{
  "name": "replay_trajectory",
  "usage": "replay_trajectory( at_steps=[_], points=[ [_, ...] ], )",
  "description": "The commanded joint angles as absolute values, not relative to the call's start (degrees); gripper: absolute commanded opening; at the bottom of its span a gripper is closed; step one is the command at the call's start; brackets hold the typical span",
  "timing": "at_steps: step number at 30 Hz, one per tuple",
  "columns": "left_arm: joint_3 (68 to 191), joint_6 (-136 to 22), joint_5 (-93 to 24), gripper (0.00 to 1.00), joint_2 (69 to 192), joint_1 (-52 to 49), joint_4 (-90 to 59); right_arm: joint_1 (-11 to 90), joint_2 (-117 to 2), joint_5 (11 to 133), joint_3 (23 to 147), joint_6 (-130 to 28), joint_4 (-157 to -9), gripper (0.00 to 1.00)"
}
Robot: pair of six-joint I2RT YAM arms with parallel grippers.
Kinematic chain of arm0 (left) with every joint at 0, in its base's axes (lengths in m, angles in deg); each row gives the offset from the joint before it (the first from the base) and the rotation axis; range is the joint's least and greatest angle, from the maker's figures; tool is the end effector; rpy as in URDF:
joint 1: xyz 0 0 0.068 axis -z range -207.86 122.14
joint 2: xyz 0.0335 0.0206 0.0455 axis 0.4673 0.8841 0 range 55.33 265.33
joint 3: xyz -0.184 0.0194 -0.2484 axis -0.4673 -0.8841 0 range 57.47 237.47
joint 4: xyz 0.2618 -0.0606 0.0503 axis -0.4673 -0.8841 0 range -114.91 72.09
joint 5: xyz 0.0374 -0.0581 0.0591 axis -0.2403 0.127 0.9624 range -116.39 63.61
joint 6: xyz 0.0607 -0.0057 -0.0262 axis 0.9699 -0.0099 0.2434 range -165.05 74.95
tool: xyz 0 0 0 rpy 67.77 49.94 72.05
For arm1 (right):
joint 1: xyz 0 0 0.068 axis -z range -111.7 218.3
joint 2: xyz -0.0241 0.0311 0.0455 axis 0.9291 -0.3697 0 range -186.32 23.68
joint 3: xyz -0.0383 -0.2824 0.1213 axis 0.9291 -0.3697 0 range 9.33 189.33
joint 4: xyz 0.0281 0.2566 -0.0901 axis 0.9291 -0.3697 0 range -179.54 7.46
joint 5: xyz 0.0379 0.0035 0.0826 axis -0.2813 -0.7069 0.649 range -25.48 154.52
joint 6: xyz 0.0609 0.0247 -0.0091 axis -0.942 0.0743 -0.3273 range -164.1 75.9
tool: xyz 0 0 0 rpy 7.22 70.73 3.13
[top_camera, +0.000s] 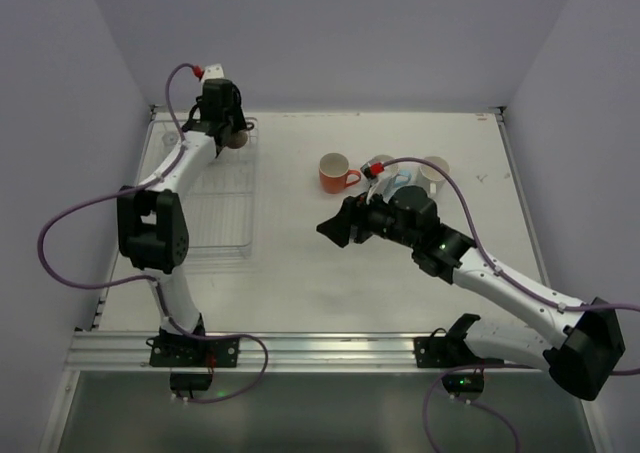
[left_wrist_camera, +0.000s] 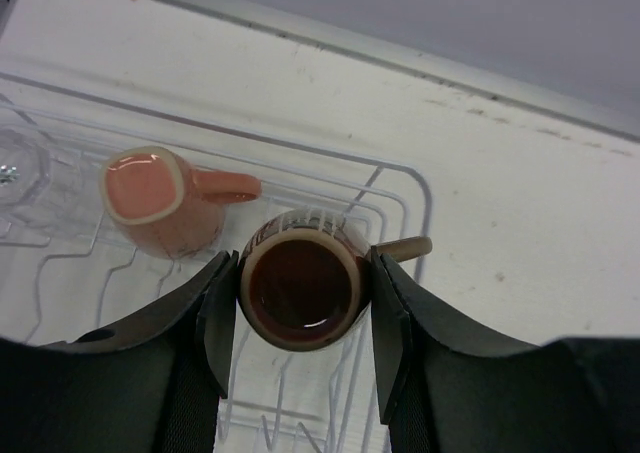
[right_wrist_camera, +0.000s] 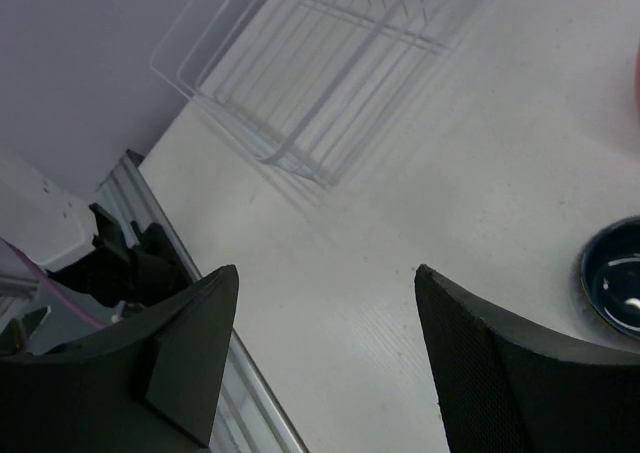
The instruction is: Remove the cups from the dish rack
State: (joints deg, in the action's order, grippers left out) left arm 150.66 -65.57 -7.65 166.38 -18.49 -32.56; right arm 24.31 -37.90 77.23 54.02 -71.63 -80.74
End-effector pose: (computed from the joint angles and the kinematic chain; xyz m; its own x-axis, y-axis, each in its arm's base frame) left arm 0.4926 -0.0643 0.3069 -0.4570 -0.2610 -0.8503 -0.2920 0.9470 -0.1338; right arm 0.1800 0.1897 0.3290 -0.5497 0.0959 -0.8298 -0.6498 0.5751 0.4970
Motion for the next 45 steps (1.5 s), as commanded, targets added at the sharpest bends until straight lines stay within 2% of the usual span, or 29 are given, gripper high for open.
replay_trajectory(
  at_steps=[1, 8, 14, 21, 36, 45],
  points=[
    [149.7, -68.3, -11.7, 0.07, 153.2, -19.0, -29.3, 24.1, -39.9, 81.6, 58.6, -75.8, -73.5, 0.74],
    [137.8, -77.2, -24.8, 0.06, 135.3, -19.0, -29.4, 24.1, -44.1, 84.8, 63.3, -79.3, -68.0, 0.75],
    [118.4, -90.5, -40.5, 0.06, 117.5, -19.0, -21.4, 24.1, -46.9, 87.5, 65.6, -80.1, -62.0, 0.77],
    [102.7, -104.7, -49.1, 0.06, 104.0, -18.8, -9.8, 24.1, -52.3, 89.8, 68.7, -79.9, -55.3, 0.8],
    [93.6, -114.3, -55.1, 0.06, 100.1, -17.8, 0.2, 24.2, -57.1, 93.6, 70.9, -83.2, -51.2, 0.76],
    [93.3, -114.8, -55.4, 0.09, 100.2, -16.4, 2.2, 24.2, -62.2, 101.3, 72.4, -92.3, -39.7, 0.62]
  ],
)
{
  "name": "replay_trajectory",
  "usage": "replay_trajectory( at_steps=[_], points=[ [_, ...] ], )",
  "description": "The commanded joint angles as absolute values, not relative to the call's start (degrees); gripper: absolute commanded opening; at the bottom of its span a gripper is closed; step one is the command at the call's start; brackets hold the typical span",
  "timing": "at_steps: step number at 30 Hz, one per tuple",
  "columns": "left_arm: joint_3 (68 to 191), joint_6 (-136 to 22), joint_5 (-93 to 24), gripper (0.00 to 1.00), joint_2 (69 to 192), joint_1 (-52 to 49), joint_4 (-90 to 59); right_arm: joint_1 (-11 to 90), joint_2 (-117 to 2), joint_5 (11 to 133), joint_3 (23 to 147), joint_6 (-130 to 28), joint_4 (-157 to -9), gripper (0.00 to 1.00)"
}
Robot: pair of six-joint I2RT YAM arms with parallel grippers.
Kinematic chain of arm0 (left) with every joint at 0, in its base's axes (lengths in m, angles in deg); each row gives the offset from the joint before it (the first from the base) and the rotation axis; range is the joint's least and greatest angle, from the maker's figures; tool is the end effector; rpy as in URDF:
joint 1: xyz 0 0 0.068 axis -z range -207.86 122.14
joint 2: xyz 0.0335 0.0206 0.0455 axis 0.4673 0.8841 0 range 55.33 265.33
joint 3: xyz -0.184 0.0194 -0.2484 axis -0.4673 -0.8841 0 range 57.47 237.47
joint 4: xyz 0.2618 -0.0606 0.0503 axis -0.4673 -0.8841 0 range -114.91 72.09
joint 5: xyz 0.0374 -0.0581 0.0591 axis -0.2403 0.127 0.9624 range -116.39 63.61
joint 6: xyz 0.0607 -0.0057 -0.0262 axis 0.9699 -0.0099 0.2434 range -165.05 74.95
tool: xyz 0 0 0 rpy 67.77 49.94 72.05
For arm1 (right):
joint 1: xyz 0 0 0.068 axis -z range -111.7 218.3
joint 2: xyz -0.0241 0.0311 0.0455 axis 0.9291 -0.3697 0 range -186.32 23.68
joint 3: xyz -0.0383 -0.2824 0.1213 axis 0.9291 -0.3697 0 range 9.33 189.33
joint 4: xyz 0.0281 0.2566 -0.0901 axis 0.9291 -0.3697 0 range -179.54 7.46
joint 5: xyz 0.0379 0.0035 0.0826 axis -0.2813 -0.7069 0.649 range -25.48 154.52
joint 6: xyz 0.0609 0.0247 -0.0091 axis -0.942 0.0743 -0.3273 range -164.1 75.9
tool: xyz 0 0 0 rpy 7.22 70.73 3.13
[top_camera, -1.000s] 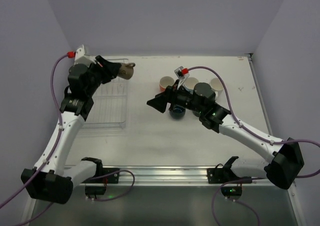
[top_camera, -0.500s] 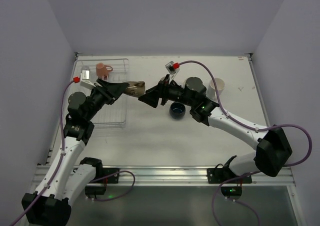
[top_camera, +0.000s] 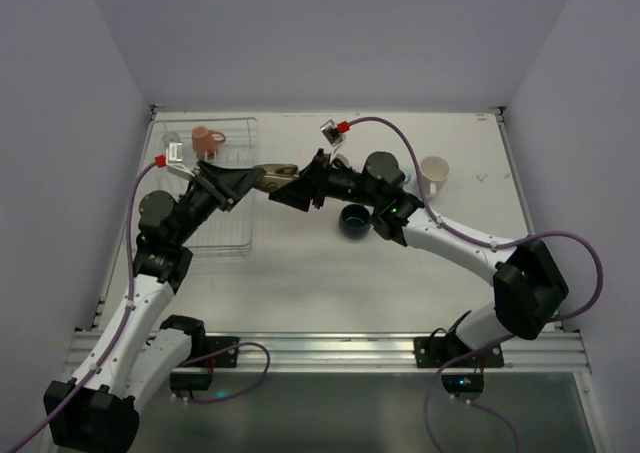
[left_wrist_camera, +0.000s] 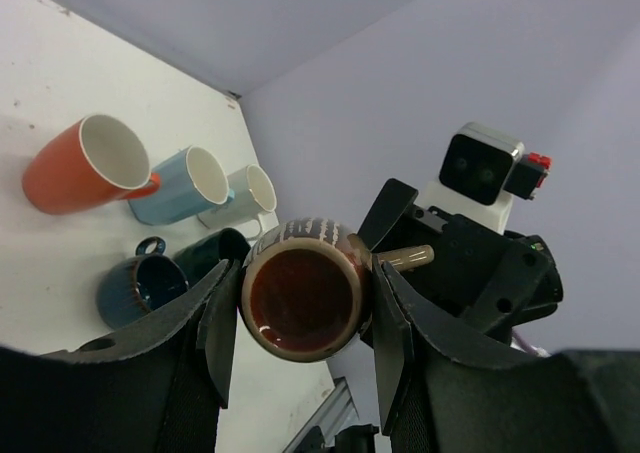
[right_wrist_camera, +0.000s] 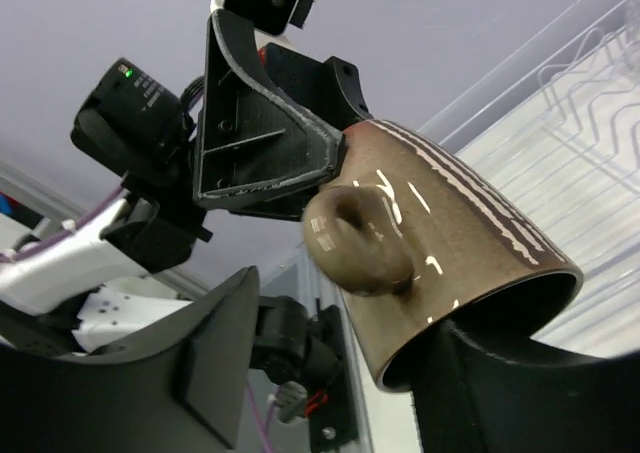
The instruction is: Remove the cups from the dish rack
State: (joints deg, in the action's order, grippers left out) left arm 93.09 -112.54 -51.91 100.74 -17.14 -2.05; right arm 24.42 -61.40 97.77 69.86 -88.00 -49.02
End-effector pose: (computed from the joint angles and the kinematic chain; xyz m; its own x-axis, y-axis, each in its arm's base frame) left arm 0.1852 -0.0582 0.3566 -0.5041 -0.7530 -0.4228 0.3213 0.2909 -0.9012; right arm 0.2468 0.2772 0.3802 -0.5915 0.2356 -0.7711 -0.7770 0.0889 0.6232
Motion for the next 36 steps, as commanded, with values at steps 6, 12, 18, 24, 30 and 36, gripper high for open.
replay_trajectory(
  at_steps=[6, 12, 18, 24, 30, 36],
  points=[
    [93.8, -113.4, -55.5, 0.3, 100.8, -15.9, 0.6, 24.1, -62.7, 98.7, 70.2, -96.7, -34.5, 0.19],
    [101.3, -100.4, -50.0, 0.79, 102.6, -15.9, -13.6, 24.1, -57.8, 95.0, 68.7, -89.8, -47.0, 0.0],
    [109.8, -85.5, -34.6, 0.86, 105.4, -15.9, -30.1, 24.1, -54.0, 89.0, 69.2, -75.7, -72.9, 0.0],
    [113.9, -76.3, -23.1, 0.87, 108.5, -15.9, -37.1, 24.1, -59.5, 80.8, 76.1, -63.1, -96.6, 0.0],
    [116.7, -68.6, -16.1, 0.87, 111.0, -15.9, -43.0, 23.7, -71.1, 73.5, 88.1, -55.4, -111.2, 0.0],
    [111.7, -66.4, -11.6, 0.87, 108.0, -15.9, -43.3, 22.4, -81.1, 65.6, 96.9, -53.7, -118.2, 0.0]
  ],
)
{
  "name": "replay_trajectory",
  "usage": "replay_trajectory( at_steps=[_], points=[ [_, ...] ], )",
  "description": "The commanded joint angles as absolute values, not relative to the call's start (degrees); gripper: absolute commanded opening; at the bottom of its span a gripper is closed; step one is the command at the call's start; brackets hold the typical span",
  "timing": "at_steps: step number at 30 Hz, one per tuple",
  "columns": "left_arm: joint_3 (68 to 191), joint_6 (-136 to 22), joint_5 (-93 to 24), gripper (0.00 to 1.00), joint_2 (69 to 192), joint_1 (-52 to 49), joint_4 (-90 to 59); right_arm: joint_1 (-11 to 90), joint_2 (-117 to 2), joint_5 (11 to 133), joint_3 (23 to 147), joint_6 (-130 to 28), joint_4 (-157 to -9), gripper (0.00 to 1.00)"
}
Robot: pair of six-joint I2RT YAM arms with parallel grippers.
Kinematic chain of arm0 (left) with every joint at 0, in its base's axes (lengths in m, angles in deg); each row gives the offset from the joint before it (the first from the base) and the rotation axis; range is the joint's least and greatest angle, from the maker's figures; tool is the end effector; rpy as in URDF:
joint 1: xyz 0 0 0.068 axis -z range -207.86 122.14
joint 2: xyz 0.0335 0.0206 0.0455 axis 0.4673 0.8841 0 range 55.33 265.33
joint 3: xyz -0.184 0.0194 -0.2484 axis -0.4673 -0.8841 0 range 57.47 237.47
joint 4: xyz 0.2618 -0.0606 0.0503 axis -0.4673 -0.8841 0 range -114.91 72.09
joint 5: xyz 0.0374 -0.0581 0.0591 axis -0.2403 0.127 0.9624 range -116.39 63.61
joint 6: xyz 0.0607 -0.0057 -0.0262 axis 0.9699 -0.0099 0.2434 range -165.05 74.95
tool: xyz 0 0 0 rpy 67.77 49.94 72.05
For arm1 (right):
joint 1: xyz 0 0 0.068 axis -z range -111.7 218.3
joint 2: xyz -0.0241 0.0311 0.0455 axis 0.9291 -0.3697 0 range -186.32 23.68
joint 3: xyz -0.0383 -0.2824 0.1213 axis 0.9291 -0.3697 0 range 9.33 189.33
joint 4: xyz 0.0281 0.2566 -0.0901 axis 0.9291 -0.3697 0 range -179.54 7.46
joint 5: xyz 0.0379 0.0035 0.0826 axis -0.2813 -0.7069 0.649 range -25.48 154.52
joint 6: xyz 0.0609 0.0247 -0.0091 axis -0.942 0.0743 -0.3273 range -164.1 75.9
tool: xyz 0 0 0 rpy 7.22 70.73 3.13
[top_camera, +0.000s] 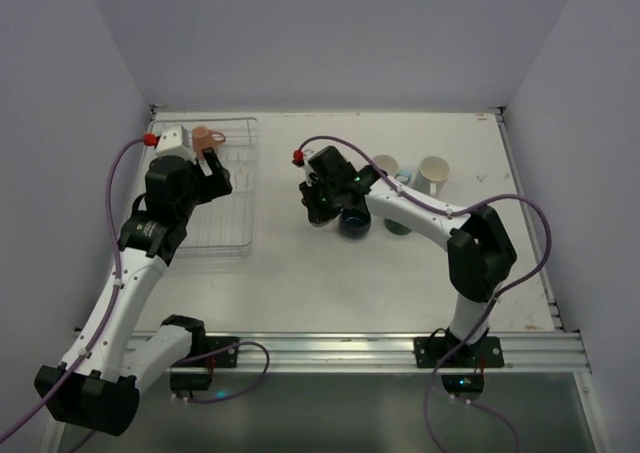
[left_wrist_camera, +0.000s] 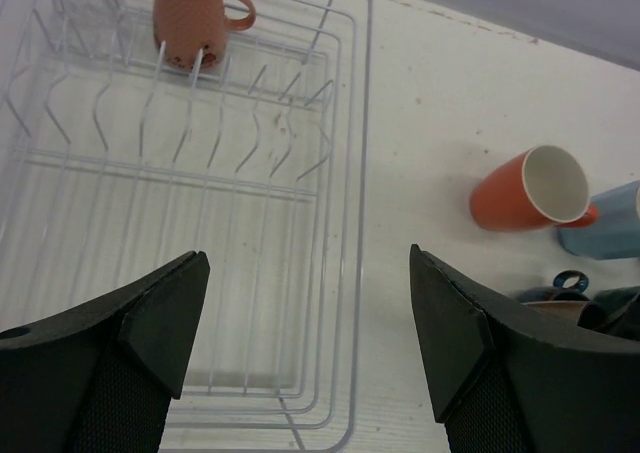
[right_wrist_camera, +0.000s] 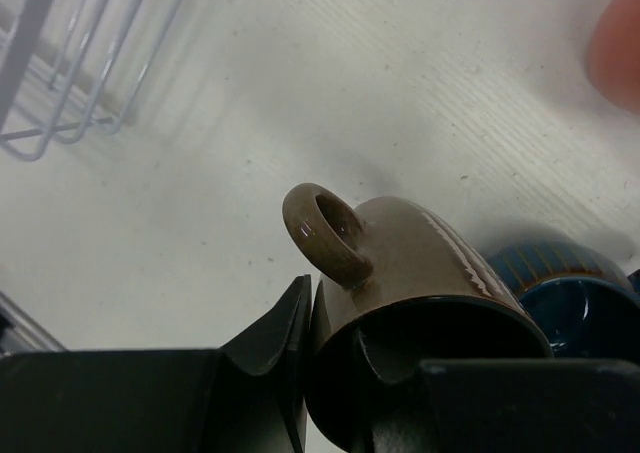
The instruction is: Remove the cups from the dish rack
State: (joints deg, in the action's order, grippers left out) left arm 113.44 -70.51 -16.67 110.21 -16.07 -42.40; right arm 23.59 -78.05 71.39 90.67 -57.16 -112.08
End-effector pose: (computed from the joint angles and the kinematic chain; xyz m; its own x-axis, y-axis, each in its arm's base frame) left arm 0.2154 -0.0360 0.3754 -0.3724 -0.3551 -0.8574 -0.1224 0.9346 -0.3339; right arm 0.2978 0.3035 0.2790 -0.6998 -0.3773 -0.6065 -0.6109 0.7562 0.2346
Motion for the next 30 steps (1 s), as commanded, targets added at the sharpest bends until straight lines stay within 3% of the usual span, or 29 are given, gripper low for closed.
replay_trajectory(
  at_steps=[1, 11, 19, 21, 22, 26, 30],
  points=[
    [111.2, -66.2, -11.8, 0.87, 107.6, -15.9, -43.1, 21.9, -82.3, 64.7, 98.0, -53.6, -119.0, 0.0],
    [110.6, -62.9, -13.9, 0.87, 106.1, -15.9, -43.0, 19.9, -94.7, 60.4, 109.4, -54.0, -124.9, 0.01],
    [109.9, -62.5, -14.3, 0.87, 107.6, -15.9, -43.0, 19.9, -98.2, 58.9, 110.9, -54.1, -125.8, 0.09],
    [109.9, -62.7, -13.8, 0.87, 107.7, -15.9, -43.0, 19.9, -98.2, 58.4, 110.5, -54.1, -125.6, 0.17],
    [109.9, -62.8, -13.9, 0.87, 108.1, -16.0, -42.8, 19.9, -97.9, 57.8, 109.8, -54.1, -125.1, 0.31],
    [111.9, -64.2, -14.7, 0.88, 109.9, -15.9, -42.8, 19.9, -92.9, 58.3, 107.4, -54.4, -122.4, 0.56],
    [114.8, -65.9, -16.9, 0.89, 111.9, -16.0, -43.0, 19.9, -83.7, 61.2, 104.3, -54.8, -118.7, 0.7]
  ],
)
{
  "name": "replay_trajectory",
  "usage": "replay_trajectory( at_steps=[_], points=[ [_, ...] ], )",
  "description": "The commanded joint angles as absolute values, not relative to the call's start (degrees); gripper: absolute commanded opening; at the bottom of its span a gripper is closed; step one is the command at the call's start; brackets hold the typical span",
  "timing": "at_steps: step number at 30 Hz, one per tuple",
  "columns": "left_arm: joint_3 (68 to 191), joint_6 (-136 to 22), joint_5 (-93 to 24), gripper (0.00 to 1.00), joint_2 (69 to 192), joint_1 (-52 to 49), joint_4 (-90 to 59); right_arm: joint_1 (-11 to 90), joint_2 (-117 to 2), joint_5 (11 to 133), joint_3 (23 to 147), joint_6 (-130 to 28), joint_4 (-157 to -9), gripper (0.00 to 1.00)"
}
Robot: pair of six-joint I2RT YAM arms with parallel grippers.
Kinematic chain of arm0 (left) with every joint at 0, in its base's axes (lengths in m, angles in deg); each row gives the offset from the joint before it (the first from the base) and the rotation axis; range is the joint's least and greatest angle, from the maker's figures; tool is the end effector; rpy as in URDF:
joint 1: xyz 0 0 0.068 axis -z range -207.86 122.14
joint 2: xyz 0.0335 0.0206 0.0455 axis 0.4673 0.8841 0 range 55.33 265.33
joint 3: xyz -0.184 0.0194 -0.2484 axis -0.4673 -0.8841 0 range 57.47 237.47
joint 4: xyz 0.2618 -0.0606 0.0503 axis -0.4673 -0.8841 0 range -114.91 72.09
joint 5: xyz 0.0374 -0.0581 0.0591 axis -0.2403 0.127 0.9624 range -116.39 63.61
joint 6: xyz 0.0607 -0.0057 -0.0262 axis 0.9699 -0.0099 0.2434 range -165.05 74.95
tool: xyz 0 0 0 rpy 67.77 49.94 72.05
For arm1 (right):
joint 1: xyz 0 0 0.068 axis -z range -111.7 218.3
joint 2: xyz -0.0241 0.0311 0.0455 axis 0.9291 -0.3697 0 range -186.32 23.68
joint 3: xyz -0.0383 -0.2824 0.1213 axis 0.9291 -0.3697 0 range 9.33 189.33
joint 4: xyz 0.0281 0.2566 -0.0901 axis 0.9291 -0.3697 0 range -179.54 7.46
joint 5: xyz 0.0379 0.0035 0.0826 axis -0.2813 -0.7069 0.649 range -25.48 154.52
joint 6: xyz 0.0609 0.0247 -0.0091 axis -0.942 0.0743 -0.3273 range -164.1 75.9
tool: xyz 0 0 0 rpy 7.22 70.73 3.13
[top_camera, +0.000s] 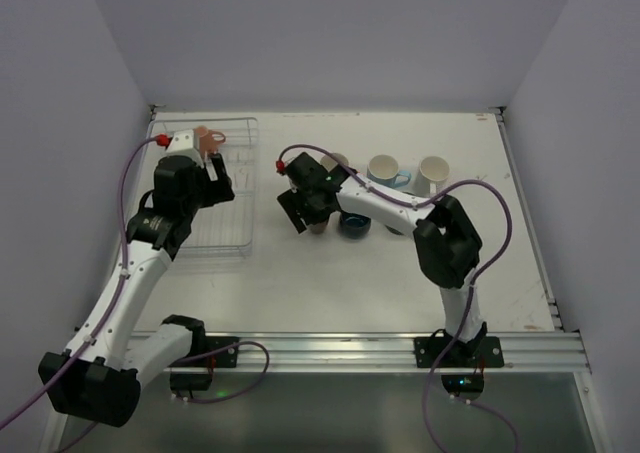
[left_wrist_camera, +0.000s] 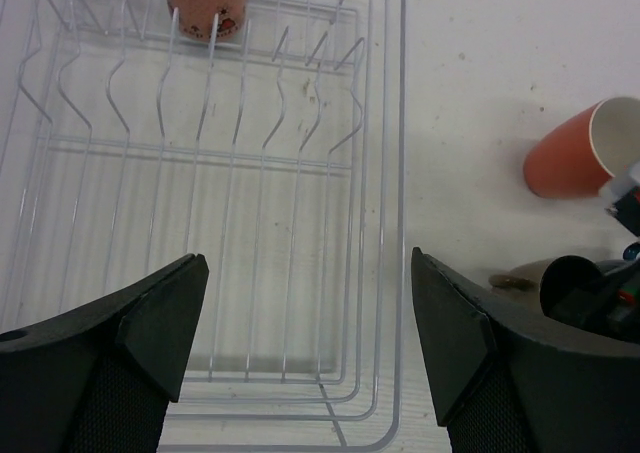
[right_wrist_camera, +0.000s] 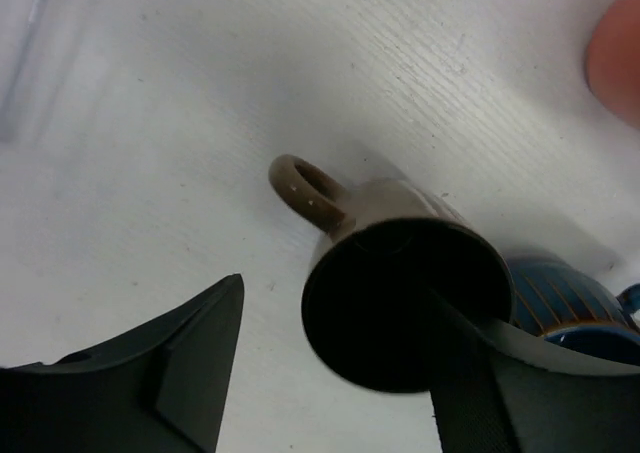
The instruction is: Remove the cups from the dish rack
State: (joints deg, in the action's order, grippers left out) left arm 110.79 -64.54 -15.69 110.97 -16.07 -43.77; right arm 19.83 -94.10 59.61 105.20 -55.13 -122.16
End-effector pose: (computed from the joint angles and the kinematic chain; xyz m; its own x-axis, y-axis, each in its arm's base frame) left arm 0.2175 -0.0356 0.3529 -0.4494 -0.2411 -0.8602 -0.1161 0.9705 -0.2113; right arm 0.3233 0.3581 0.2290 -0.7095 -0.5138 -0.4824 -0.5941 0.8042 0.0173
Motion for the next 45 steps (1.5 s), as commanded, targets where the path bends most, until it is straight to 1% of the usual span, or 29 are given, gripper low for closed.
replay_trajectory(
  at_steps=[1, 2, 3, 6, 7, 8, 9, 10, 12, 13, 15, 17, 19, 21, 22, 28, 29, 34, 40, 45],
  points=[
    [115.4, -66.1, -16.6, 0.89, 113.1, -16.0, -42.8, 19.9, -82.0, 61.9, 102.5, -55.1, -116.9, 0.73],
    [116.4, -66.5, -16.3, 0.89, 113.8, -16.0, -42.6, 19.9, -80.4, 63.5, 101.6, -55.6, -116.0, 0.77],
    [117.1, -66.7, -15.1, 0.89, 114.6, -15.9, -42.2, 19.9, -76.6, 64.2, 100.4, -56.0, -115.1, 0.79],
    [120.1, -68.0, -13.8, 0.9, 119.4, -16.0, -41.1, 19.9, -70.0, 66.5, 93.3, -58.2, -109.3, 0.84],
    [120.6, -68.5, -13.7, 0.9, 121.9, -16.0, -40.4, 19.9, -65.2, 67.0, 88.9, -58.8, -105.9, 0.84],
    [121.6, -69.7, -13.7, 0.91, 123.3, -16.2, -39.8, 19.9, -62.8, 67.3, 86.5, -59.2, -103.8, 0.86],
    [122.2, -70.2, -12.7, 0.91, 124.8, -16.3, -39.2, 19.9, -60.4, 68.7, 84.0, -60.4, -101.8, 0.87],
    [122.6, -70.5, -11.4, 0.91, 127.6, -16.4, -37.0, 19.9, -58.0, 69.8, 78.9, -61.0, -97.5, 0.87],
    [124.3, -70.9, -7.9, 0.91, 131.1, -17.5, -35.2, 19.9, -51.8, 72.1, 74.3, -62.6, -94.3, 0.87],
    [125.2, -71.1, -7.9, 0.91, 134.8, -19.7, -34.4, 19.9, -49.9, 73.8, 70.0, -63.3, -91.4, 0.87],
    [128.4, -71.5, -9.2, 0.91, 138.6, -22.1, -33.0, 19.9, -45.3, 74.7, 64.6, -64.6, -88.9, 0.87],
    [130.9, -71.3, -11.3, 0.91, 143.1, -25.3, -31.4, 19.9, -42.5, 75.1, 62.1, -65.4, -86.2, 0.86],
    [132.6, -69.5, -13.4, 0.9, 147.5, -26.6, -28.2, 19.9, -41.7, 75.2, 59.8, -65.5, -85.1, 0.86],
    [136.7, -66.4, -15.4, 0.9, 151.0, -27.2, -27.5, 19.9, -41.6, 75.3, 58.5, -65.8, -84.1, 0.86],
    [140.0, -64.4, -15.9, 0.89, 154.8, -27.4, -27.7, 19.9, -41.7, 75.3, 58.2, -66.1, -83.3, 0.86],
    [147.8, -59.9, -15.2, 0.89, 164.8, -27.9, -28.7, 19.9, -43.1, 75.3, 57.6, -66.3, -83.0, 0.85],
    [148.3, -59.4, -15.2, 0.89, 165.5, -29.3, -28.6, 19.9, -43.3, 75.2, 57.6, -66.1, -82.9, 0.86],
    [153.4, -57.8, -15.2, 0.89, 170.5, -30.7, -29.9, 19.9, -43.9, 74.9, 57.7, -65.9, -81.5, 0.85],
    [154.9, -56.2, -17.1, 0.84, 174.1, -31.0, -29.0, 19.9, -44.2, 74.9, 57.8, -65.9, -81.2, 0.85],
    [155.0, -55.6, -19.1, 0.83, 175.9, -31.2, -27.9, 19.9, -45.0, 75.1, 58.1, -65.8, -81.3, 0.85]
  ],
)
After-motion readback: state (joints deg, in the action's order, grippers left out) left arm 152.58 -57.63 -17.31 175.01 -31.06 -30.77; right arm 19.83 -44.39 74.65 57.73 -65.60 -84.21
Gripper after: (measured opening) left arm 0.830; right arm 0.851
